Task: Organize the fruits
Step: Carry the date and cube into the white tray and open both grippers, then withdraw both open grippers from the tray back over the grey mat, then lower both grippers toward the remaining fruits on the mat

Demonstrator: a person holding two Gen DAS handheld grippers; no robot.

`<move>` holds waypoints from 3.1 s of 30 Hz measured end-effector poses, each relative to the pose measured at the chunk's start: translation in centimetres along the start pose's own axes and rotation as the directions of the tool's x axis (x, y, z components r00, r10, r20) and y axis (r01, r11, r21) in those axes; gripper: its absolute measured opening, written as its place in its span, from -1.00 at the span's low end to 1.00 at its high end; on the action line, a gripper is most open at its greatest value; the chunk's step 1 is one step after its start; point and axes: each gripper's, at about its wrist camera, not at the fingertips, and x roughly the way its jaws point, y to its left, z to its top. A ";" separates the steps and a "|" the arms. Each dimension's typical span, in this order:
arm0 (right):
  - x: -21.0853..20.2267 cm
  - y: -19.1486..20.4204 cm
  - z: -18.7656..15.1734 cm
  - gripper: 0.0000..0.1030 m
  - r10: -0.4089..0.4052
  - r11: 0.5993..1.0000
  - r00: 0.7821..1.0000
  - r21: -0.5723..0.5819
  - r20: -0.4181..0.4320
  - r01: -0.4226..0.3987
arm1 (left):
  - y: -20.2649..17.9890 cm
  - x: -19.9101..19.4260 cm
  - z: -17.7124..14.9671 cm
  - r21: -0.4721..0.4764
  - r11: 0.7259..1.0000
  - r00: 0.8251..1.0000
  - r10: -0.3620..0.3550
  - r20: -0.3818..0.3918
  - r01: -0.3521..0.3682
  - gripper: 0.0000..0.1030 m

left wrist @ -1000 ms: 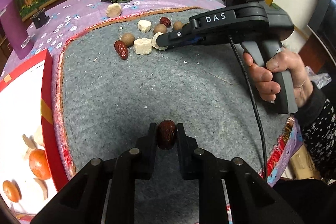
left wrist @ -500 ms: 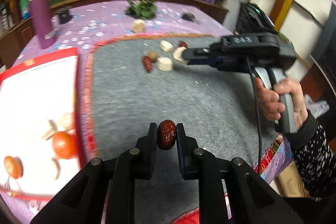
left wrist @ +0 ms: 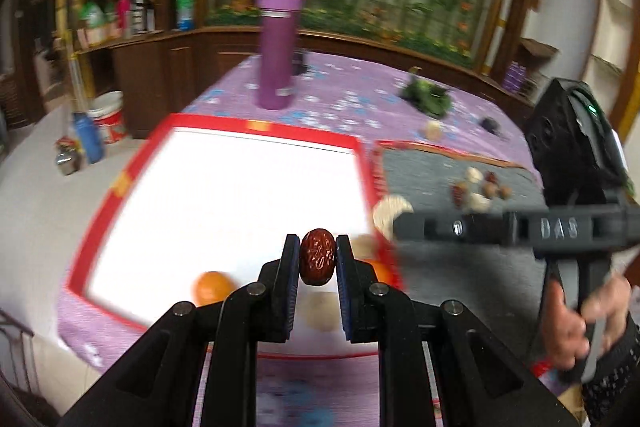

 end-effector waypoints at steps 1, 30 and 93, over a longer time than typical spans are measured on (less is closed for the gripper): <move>1.1 0.6 -0.2 -0.65 -0.013 1.000 1.000 -0.011 -0.013 0.013 | 0.7 0.2 -0.1 -0.012 1.000 1.000 0.023 0.002 -0.023 -0.69; -12.6 1.9 -4.7 0.23 -0.296 0.921 0.887 -0.139 0.354 0.363 | -4.6 -10.1 -3.1 -0.071 0.979 0.909 0.204 0.365 -0.191 0.75; -27.7 -4.0 -12.4 0.54 -0.478 0.864 0.720 0.124 0.503 0.487 | -11.1 -11.6 -6.5 0.130 0.981 0.947 0.097 0.306 -0.143 0.76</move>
